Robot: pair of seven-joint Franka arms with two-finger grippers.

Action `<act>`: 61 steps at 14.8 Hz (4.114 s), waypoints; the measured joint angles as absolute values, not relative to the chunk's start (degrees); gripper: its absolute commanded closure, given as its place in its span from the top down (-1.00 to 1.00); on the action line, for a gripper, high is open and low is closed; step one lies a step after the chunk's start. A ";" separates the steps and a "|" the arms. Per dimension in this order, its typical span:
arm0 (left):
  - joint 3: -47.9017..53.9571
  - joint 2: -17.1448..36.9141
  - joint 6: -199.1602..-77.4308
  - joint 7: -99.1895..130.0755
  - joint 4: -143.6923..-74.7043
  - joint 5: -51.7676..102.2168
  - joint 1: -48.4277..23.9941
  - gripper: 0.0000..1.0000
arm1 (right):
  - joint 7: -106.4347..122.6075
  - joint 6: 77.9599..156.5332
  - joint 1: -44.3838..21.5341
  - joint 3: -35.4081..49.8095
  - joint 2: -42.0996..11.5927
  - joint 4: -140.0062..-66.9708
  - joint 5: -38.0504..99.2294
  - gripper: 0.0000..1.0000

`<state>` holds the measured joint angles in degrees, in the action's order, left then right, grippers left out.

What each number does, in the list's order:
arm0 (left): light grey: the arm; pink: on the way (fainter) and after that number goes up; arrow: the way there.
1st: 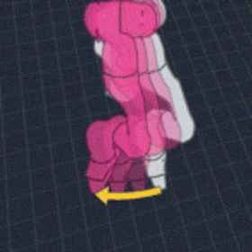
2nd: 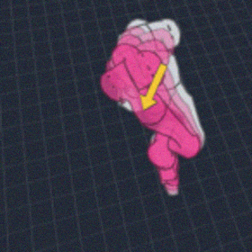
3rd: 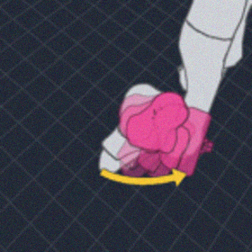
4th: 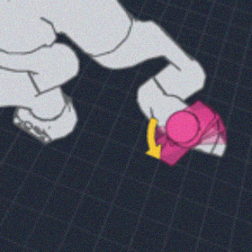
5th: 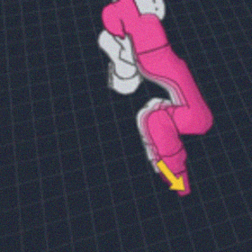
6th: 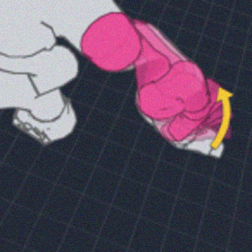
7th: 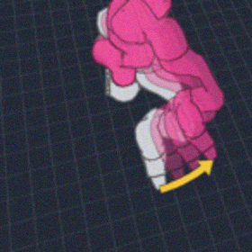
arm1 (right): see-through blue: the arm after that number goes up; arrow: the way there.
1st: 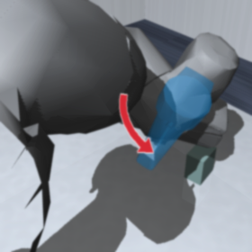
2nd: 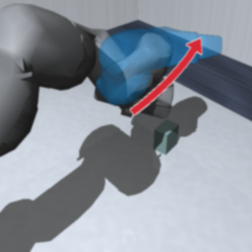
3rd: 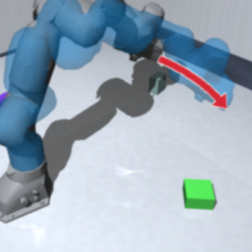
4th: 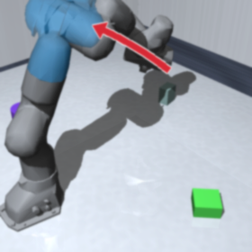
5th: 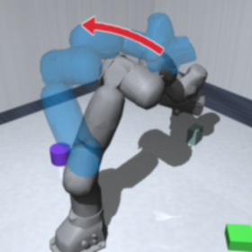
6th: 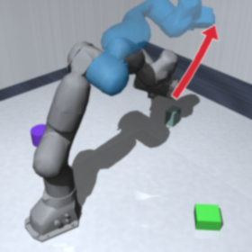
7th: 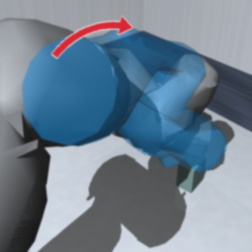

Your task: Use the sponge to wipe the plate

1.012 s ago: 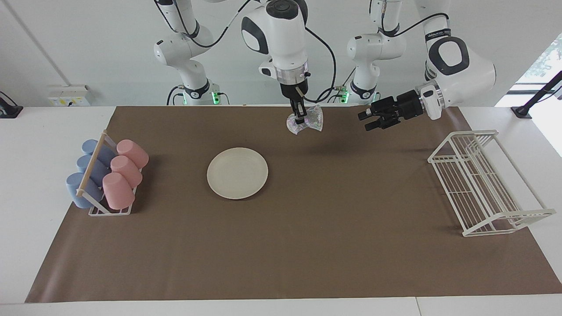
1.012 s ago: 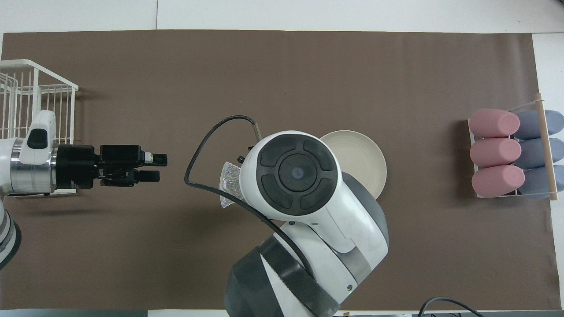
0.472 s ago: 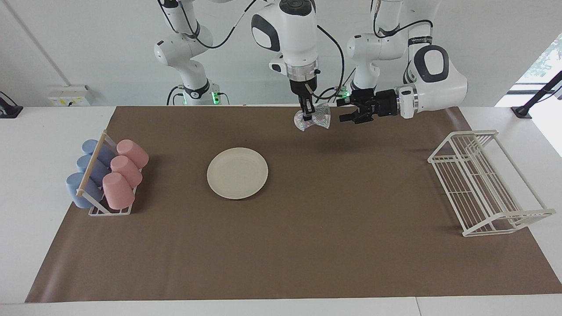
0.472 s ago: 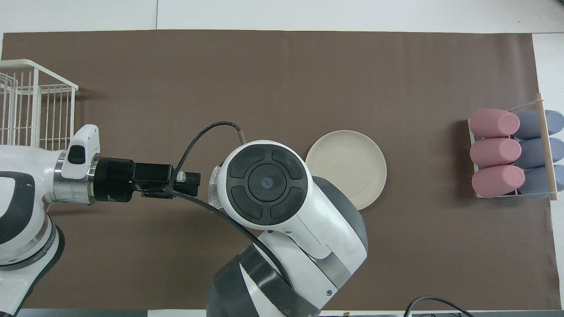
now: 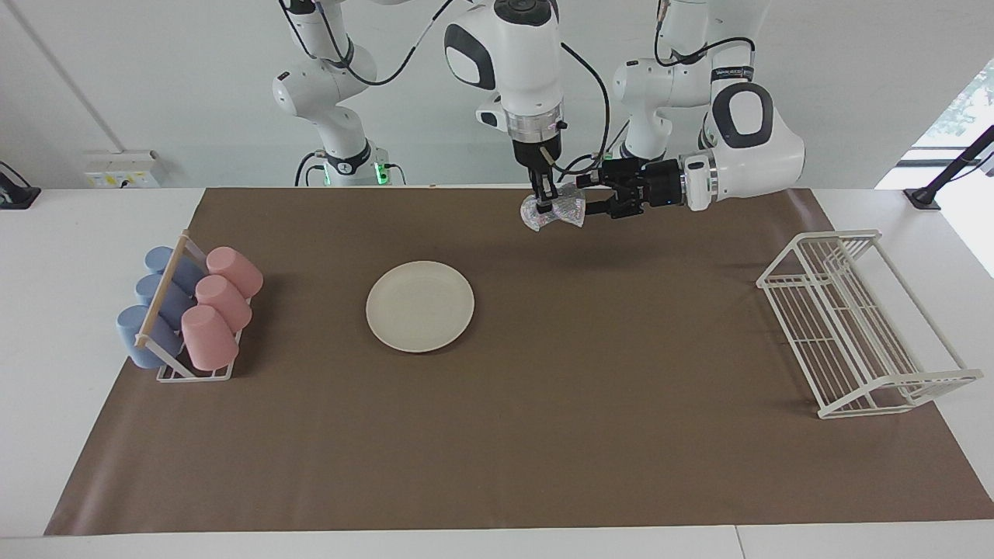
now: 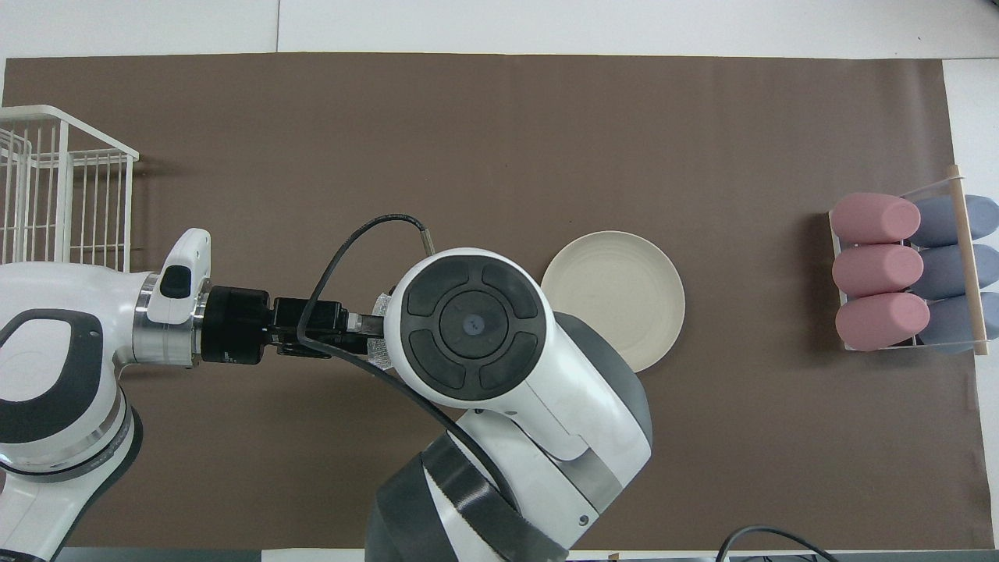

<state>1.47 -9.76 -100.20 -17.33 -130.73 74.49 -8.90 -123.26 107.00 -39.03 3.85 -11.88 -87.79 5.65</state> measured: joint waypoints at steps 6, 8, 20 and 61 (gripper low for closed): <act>1.47 -9.75 -103.51 -17.32 -130.76 75.42 -11.28 -1.00 | -123.26 107.00 -38.96 3.83 -11.90 -87.77 5.64 -1.00; 1.42 -9.75 -103.72 -16.77 -130.76 75.68 -11.62 -1.00 | -123.26 107.00 -38.95 3.82 -12.04 -87.76 5.57 -1.00; 0.15 -9.62 -104.78 -13.22 -130.72 73.88 -9.05 -1.00 | -95.25 106.28 -34.11 3.26 -10.69 -88.49 2.84 1.00; 0.41 13.25 -94.79 32.11 -105.59 -57.31 -11.34 -1.00 | 0.59 97.17 0.84 2.46 0.25 -95.79 2.59 1.00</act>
<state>0.41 13.25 -94.79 32.11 -105.59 -57.31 -11.34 0.59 97.17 0.84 2.46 0.25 -95.79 2.59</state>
